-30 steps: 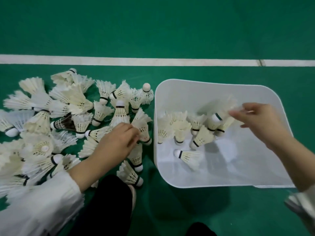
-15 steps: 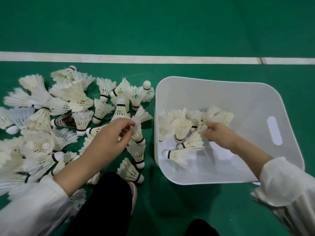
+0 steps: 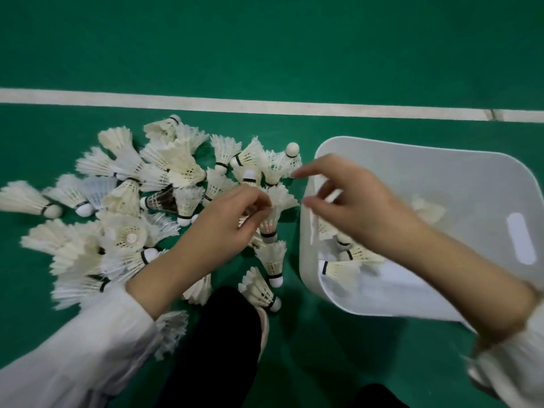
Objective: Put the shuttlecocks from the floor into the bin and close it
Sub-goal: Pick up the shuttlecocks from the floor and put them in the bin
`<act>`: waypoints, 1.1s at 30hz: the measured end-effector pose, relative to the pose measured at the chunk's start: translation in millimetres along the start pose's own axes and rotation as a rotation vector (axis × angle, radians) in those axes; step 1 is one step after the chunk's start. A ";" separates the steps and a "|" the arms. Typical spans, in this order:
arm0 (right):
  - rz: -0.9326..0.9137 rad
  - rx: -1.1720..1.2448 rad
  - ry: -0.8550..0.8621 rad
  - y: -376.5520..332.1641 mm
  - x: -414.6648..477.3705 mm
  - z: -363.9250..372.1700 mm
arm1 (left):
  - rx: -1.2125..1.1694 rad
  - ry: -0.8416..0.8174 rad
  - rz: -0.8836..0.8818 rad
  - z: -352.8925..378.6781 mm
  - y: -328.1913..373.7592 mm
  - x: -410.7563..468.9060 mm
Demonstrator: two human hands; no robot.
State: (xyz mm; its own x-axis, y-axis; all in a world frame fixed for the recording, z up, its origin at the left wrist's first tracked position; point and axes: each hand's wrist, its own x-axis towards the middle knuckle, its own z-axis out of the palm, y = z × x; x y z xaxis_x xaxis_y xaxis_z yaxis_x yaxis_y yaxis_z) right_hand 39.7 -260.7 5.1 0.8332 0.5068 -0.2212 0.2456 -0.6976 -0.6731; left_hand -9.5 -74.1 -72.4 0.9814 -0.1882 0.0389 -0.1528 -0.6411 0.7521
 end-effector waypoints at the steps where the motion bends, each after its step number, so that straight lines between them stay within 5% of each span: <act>1: -0.036 -0.049 -0.064 -5.9 8.7 14.7 | -0.015 0.014 0.007 -4.3 1.4 -1.1; 6: -0.084 -0.150 -0.133 -13.0 32.4 60.2 | -0.057 0.094 0.029 -24.2 3.3 -10.2; 12: 0.004 -0.048 0.048 -12.1 33.6 46.3 | -0.120 0.297 -0.154 -49.6 -18.8 -19.3; 17: 0.047 0.013 0.077 -3.6 28.1 34.8 | 0.138 -0.320 -0.039 -6.0 -38.2 -42.6; 21: -0.129 -0.202 0.013 -1.1 25.8 57.6 | 0.222 -0.559 -0.342 43.5 -45.7 -50.0; 23: -0.169 -0.261 0.025 1.7 25.9 63.5 | 0.235 -0.599 -0.351 59.4 -49.0 -51.0; 29: -0.207 -0.367 0.081 9.2 24.5 63.7 | -0.074 -0.231 -0.429 18.3 -48.9 -56.8; 33: -0.229 -0.396 0.090 8.1 24.5 65.7 | -0.042 0.022 -0.450 -48.2 -44.3 -66.2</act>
State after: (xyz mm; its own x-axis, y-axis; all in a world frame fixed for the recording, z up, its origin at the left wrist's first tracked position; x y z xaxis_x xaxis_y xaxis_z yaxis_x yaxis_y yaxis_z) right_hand 29.6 -220.6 -52.1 0.7711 0.6363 -0.0245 0.5836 -0.7216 -0.3724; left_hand -62.0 2.6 -76.6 0.9513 0.1182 -0.2846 0.2940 -0.6248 0.7233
